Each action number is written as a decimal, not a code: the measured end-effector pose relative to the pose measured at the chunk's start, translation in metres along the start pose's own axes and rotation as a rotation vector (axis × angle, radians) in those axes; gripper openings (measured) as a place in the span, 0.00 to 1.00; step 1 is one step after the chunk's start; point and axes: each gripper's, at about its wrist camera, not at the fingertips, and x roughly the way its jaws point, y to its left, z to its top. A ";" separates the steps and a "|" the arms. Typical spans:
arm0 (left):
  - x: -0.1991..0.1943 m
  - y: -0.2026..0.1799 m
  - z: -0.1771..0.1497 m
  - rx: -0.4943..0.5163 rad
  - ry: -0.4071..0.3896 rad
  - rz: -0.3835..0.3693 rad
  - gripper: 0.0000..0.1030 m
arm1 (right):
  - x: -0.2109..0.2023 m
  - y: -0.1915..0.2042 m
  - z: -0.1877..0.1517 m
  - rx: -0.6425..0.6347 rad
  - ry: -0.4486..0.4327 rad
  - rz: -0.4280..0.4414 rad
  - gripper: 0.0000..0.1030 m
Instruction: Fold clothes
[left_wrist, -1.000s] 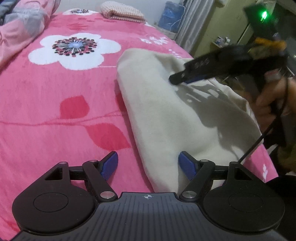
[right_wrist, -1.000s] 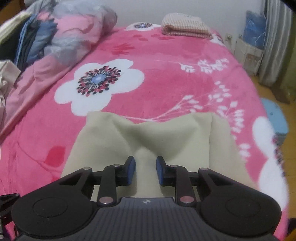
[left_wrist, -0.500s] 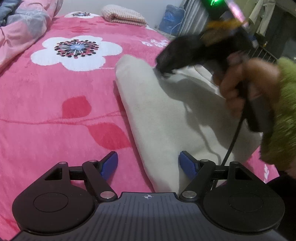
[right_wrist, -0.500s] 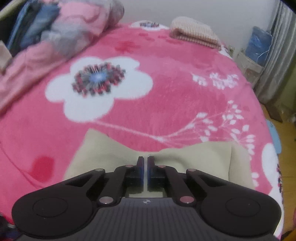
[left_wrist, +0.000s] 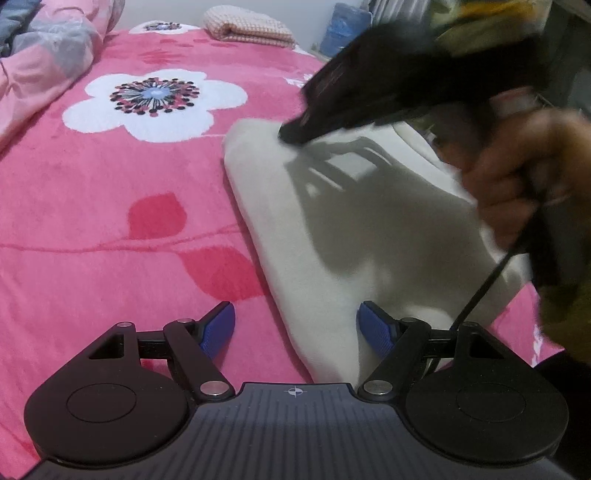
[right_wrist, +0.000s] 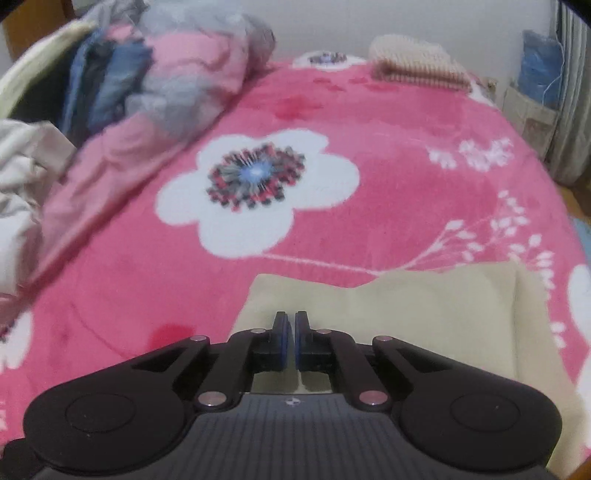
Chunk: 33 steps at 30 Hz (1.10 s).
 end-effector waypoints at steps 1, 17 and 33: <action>0.000 -0.001 0.000 0.003 0.001 0.003 0.73 | -0.008 0.002 -0.002 -0.006 -0.010 0.022 0.03; 0.000 -0.009 0.008 0.087 0.038 0.034 0.75 | -0.033 -0.058 -0.073 0.204 0.024 -0.191 0.00; -0.010 -0.063 0.073 0.357 -0.048 -0.002 0.74 | -0.159 -0.203 -0.160 0.989 -0.217 0.207 0.23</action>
